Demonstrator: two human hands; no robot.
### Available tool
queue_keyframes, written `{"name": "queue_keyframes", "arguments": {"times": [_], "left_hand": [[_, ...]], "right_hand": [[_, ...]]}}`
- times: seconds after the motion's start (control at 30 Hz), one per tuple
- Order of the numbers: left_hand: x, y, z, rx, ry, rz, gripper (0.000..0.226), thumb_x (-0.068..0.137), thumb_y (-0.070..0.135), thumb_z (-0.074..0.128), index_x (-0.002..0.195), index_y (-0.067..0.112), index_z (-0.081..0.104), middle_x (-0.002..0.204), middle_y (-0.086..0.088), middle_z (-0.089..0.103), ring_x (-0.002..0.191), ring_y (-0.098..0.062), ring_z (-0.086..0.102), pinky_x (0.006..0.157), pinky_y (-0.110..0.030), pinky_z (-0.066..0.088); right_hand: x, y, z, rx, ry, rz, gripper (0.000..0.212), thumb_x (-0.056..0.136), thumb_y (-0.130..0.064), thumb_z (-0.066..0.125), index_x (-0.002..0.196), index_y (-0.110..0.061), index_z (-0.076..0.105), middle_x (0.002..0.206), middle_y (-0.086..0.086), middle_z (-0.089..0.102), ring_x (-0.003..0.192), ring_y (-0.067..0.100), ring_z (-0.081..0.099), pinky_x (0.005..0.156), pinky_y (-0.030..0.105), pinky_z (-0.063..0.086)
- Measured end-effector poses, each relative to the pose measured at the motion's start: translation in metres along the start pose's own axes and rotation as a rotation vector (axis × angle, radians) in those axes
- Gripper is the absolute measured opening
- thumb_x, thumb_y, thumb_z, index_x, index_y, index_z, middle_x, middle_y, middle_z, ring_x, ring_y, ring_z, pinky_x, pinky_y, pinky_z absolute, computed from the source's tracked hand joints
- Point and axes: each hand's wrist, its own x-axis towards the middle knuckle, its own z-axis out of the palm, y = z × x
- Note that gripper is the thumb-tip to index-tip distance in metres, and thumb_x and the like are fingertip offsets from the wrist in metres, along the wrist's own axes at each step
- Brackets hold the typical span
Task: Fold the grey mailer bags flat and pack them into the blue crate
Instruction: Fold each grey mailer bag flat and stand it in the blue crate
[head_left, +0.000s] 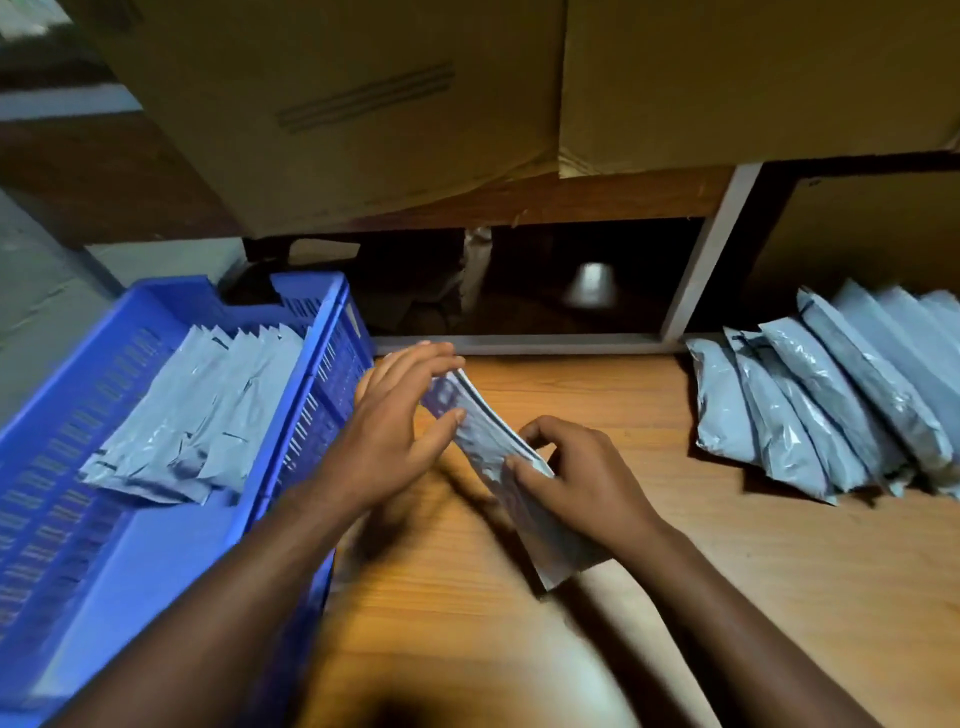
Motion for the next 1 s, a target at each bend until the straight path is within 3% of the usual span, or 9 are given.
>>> {"name": "queue_keyframes", "arguments": {"times": [0.13,0.3,0.37,0.47,0.57,0.67,0.77,0.87,1.0], "left_hand": [[-0.001,-0.039,-0.053,0.049,0.065,0.027,0.055,0.093,0.037,0.064,0.144,0.019,0.055,0.15,0.007,0.052,0.141,-0.013,0.046,0.118,-0.043,0.031],[-0.019,-0.128,-0.11,0.05,0.109,-0.132,0.052,0.092,0.034,0.057,0.141,0.015,0.057,0.144,0.0,0.058,0.133,-0.023,0.053,0.114,-0.046,0.038],[-0.031,-0.163,-0.121,0.0,0.027,-0.233,0.055,0.093,0.033,0.059,0.145,0.015,0.054,0.147,-0.003,0.056,0.136,-0.023,0.051,0.116,-0.038,0.036],[-0.043,-0.206,-0.125,-0.127,-0.159,-0.357,0.058,0.097,0.034,0.066,0.15,0.02,0.049,0.156,-0.002,0.047,0.146,-0.019,0.041,0.12,-0.031,0.029],[-0.036,-0.23,-0.114,-0.04,-0.319,-0.308,0.069,0.09,0.056,0.056,0.15,0.024,0.05,0.162,-0.003,0.038,0.152,-0.023,0.03,0.123,-0.047,0.026],[-0.027,-0.232,-0.091,0.107,-0.45,-0.241,0.062,0.096,0.054,0.053,0.154,0.033,0.042,0.167,0.002,0.026,0.157,-0.025,0.013,0.124,-0.055,0.013],[-0.025,-0.223,-0.072,0.262,-0.514,-0.22,0.064,0.092,0.057,0.051,0.152,0.038,0.04,0.17,0.003,0.016,0.158,-0.025,-0.001,0.124,-0.058,-0.001],[-0.029,-0.217,-0.066,0.406,-0.578,-0.265,0.07,0.092,0.06,0.055,0.155,0.037,0.035,0.171,-0.006,0.004,0.157,-0.034,-0.012,0.122,-0.062,-0.006],[-0.038,-0.223,-0.062,0.436,-0.525,-0.298,0.088,0.089,0.077,0.045,0.162,0.036,0.016,0.171,-0.011,-0.008,0.154,-0.039,-0.021,0.119,-0.065,-0.013]], "right_hand": [[0.021,-0.046,0.02,0.015,0.182,0.052,0.009,0.088,-0.033,0.074,0.091,-0.035,0.066,0.084,-0.021,0.07,0.063,0.006,0.063,0.059,0.029,0.047],[0.058,-0.121,0.05,0.007,0.345,0.053,0.011,0.09,-0.03,0.075,0.097,-0.032,0.067,0.086,-0.023,0.069,0.079,-0.009,0.063,0.065,0.014,0.044],[0.072,-0.152,0.064,-0.014,0.355,0.036,0.011,0.089,-0.03,0.076,0.096,-0.03,0.068,0.084,-0.024,0.068,0.077,-0.011,0.062,0.064,0.011,0.043],[0.086,-0.186,0.087,-0.008,0.29,0.081,0.013,0.088,-0.032,0.078,0.095,-0.025,0.071,0.087,-0.015,0.072,0.078,-0.001,0.066,0.068,0.024,0.052],[0.095,-0.211,0.106,-0.01,0.299,0.117,0.012,0.085,-0.035,0.079,0.09,-0.029,0.07,0.088,-0.011,0.073,0.083,0.007,0.068,0.072,0.033,0.054],[0.102,-0.234,0.119,-0.104,0.285,0.165,0.014,0.087,-0.033,0.078,0.096,-0.028,0.069,0.093,-0.011,0.072,0.085,0.01,0.065,0.071,0.029,0.045],[0.114,-0.253,0.136,-0.271,0.27,0.206,0.029,0.087,-0.031,0.075,0.114,-0.019,0.07,0.107,0.002,0.074,0.098,0.021,0.067,0.072,0.028,0.04],[0.129,-0.265,0.16,-0.459,0.273,0.195,0.038,0.089,-0.026,0.068,0.125,-0.015,0.06,0.117,0.009,0.07,0.106,0.031,0.065,0.075,0.034,0.045],[0.152,-0.261,0.195,-0.638,0.254,0.141,0.048,0.09,-0.016,0.067,0.13,-0.012,0.04,0.116,0.014,0.062,0.094,0.041,0.068,0.065,0.042,0.046]]}}
